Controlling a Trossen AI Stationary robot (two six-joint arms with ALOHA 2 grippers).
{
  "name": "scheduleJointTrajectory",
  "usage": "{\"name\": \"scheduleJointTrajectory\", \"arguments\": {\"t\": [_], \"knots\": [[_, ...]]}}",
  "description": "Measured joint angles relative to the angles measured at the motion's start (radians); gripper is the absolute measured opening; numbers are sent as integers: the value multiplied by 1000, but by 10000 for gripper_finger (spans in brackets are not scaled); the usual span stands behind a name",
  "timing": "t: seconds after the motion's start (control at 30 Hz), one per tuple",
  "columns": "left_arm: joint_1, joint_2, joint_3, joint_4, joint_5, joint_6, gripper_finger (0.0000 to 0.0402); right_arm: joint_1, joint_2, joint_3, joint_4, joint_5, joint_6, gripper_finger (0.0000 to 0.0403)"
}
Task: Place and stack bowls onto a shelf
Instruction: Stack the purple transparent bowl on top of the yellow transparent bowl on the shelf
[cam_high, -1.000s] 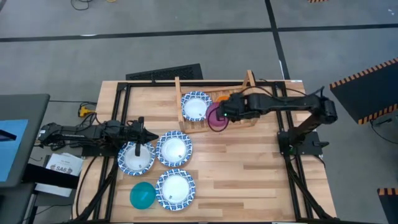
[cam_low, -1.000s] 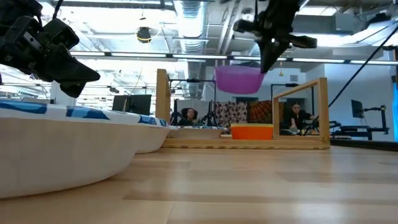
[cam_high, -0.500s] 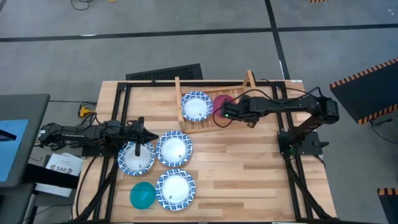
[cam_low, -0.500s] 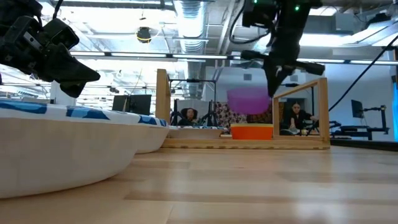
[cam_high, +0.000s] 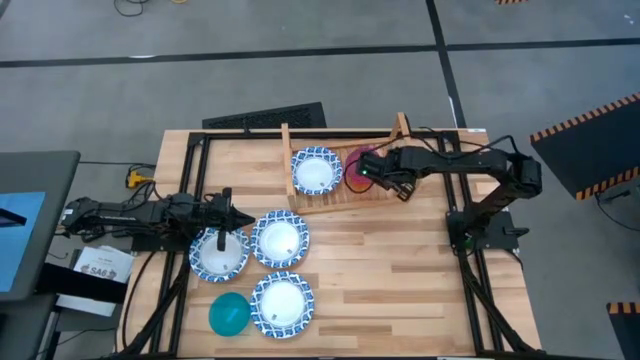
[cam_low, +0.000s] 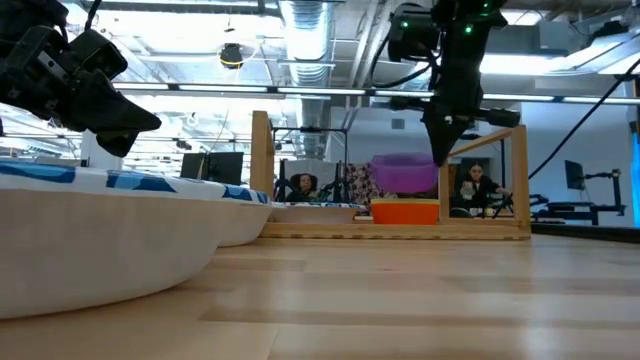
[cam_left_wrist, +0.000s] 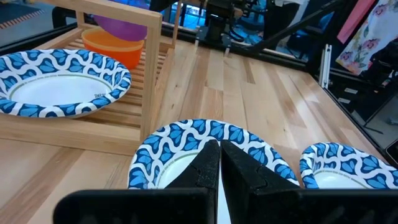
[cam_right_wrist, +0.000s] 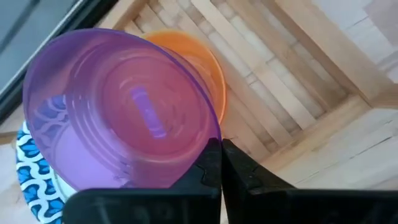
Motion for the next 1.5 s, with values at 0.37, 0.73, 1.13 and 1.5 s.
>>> {"name": "scheduleJointTrajectory", "arguments": {"t": [0.37, 0.73, 1.13, 1.5], "knots": [[0, 0, 0, 0, 0, 0, 0, -64, 0, 0, 27, -65, -66, 32], [0, 0, 0, 0, 0, 0, 0, -104, 0, 0, 36, -113, -133, 54], [0, 0, 0, 0, 0, 0, 0, -105, -6, 0, 49, -95, -185, 139], [0, 0, 0, 0, 0, 0, 0, 7, -63, 0, 83, -10, -293, 106]]}}
